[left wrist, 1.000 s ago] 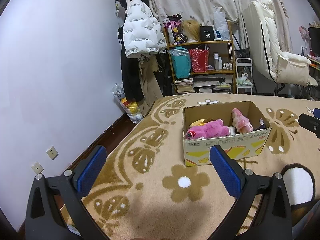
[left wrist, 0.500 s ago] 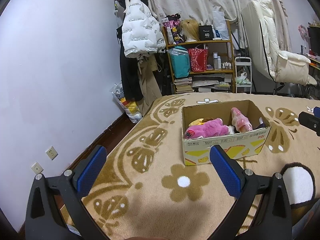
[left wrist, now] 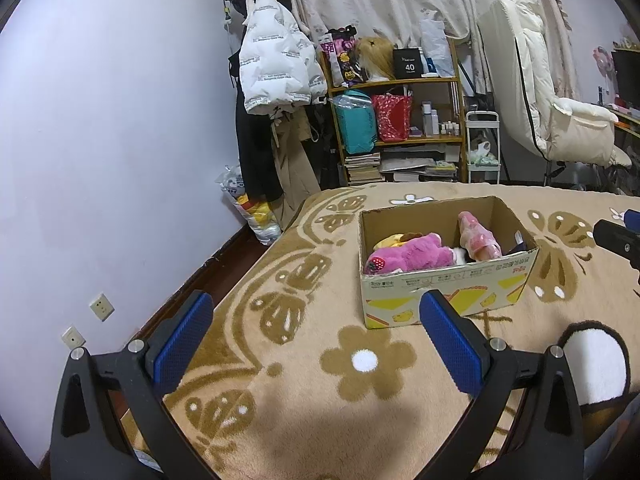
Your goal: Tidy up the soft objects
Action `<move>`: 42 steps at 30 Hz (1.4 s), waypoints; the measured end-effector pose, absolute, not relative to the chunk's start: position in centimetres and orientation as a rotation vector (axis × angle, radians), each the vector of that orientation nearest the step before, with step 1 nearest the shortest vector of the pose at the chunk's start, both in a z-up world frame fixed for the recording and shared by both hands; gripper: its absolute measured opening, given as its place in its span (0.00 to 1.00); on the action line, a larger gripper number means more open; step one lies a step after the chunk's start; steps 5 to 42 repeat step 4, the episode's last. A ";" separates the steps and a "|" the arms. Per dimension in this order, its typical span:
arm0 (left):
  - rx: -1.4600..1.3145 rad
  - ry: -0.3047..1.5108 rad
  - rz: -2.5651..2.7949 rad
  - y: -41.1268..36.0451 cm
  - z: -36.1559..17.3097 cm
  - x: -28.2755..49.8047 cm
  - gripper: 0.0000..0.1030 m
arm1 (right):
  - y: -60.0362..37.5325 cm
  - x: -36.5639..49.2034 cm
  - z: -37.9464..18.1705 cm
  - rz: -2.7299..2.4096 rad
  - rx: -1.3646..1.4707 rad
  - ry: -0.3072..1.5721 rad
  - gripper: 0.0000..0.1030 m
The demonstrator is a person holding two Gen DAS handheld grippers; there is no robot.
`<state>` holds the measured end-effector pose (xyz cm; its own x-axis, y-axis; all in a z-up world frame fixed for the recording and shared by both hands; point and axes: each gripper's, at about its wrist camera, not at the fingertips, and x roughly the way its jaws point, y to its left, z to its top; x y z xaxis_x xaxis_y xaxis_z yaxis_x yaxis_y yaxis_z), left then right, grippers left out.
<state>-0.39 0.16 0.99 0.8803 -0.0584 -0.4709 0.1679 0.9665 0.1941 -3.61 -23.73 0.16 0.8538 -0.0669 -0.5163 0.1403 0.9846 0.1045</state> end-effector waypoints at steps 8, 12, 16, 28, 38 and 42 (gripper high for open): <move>0.233 0.474 -0.116 0.3 1.0 -0.4 0.99 | -23.7 -3.6 0.2 -0.111 0.140 0.535 1.00; 0.233 0.474 -0.116 0.3 1.0 -0.4 0.99 | -23.7 -3.6 0.2 -0.111 0.140 0.535 1.00; 0.233 0.474 -0.116 0.3 1.0 -0.4 0.99 | -23.7 -3.6 0.2 -0.111 0.140 0.535 1.00; 0.233 0.474 -0.116 0.3 1.0 -0.4 0.99 | -23.7 -3.6 0.2 -0.111 0.140 0.535 1.00; 0.233 0.474 -0.116 0.3 1.0 -0.4 0.99 | -23.7 -3.6 0.2 -0.111 0.140 0.535 1.00; 0.233 0.474 -0.116 0.3 1.0 -0.4 0.99 | -23.7 -3.6 0.2 -0.111 0.140 0.535 1.00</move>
